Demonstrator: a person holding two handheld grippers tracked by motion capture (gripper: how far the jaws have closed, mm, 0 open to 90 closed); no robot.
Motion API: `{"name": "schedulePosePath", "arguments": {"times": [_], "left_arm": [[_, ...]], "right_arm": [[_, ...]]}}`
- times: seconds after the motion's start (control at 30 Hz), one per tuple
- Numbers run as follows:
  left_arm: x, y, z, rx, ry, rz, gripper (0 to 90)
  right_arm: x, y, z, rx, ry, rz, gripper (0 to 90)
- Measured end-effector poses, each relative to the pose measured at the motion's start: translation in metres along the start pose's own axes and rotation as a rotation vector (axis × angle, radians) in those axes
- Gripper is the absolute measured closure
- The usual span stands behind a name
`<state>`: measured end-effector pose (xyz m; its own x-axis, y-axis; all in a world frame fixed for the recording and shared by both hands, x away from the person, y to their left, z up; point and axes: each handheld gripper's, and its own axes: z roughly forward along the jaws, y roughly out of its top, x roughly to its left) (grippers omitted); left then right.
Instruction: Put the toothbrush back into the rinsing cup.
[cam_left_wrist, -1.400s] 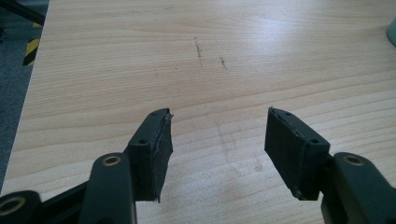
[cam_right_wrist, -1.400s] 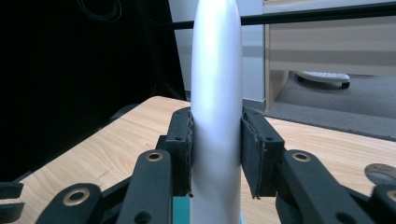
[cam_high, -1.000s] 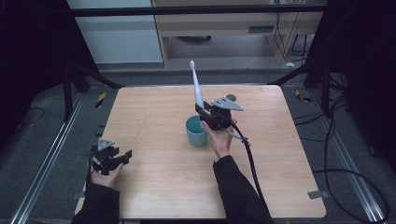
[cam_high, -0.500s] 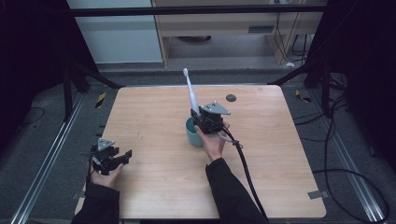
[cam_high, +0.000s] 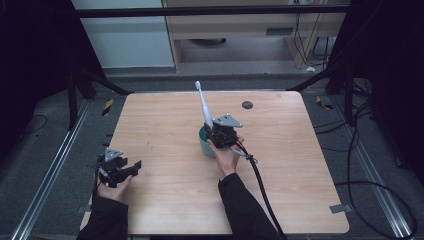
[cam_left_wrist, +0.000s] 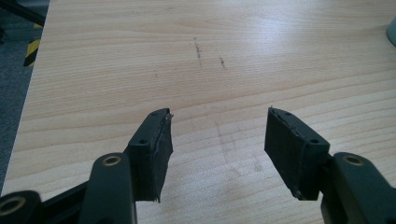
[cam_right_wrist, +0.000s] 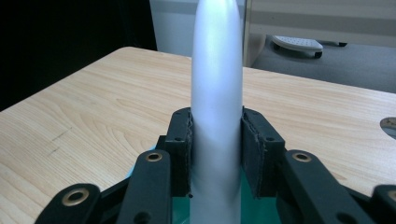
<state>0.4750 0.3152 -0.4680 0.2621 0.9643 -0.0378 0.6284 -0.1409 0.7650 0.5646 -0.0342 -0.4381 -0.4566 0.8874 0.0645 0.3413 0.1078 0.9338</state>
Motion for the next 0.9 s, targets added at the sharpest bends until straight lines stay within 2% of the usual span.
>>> {"name": "schedulePosePath", "arguments": {"times": [0.23, 0.57, 0.8, 0.9], "left_arm": [[0.000, 0.000, 0.000, -0.001, -0.001, 0.001, 40.7], [0.000, 0.000, 0.000, 0.002, -0.002, -0.001, 40.7], [0.000, 0.000, 0.000, 0.001, -0.002, -0.001, 40.6], [0.000, 0.000, 0.000, 0.003, -0.002, -0.001, 40.6]], "right_arm": [[0.000, -0.004, 0.003, 0.051, 0.001, -0.006, 65.8], [-0.002, -0.005, 0.005, 0.092, -0.005, 0.003, 65.3], [-0.001, 0.001, -0.004, 0.049, 0.002, -0.002, 60.2], [-0.002, 0.009, -0.016, 0.010, -0.021, -0.002, 46.2]]}}
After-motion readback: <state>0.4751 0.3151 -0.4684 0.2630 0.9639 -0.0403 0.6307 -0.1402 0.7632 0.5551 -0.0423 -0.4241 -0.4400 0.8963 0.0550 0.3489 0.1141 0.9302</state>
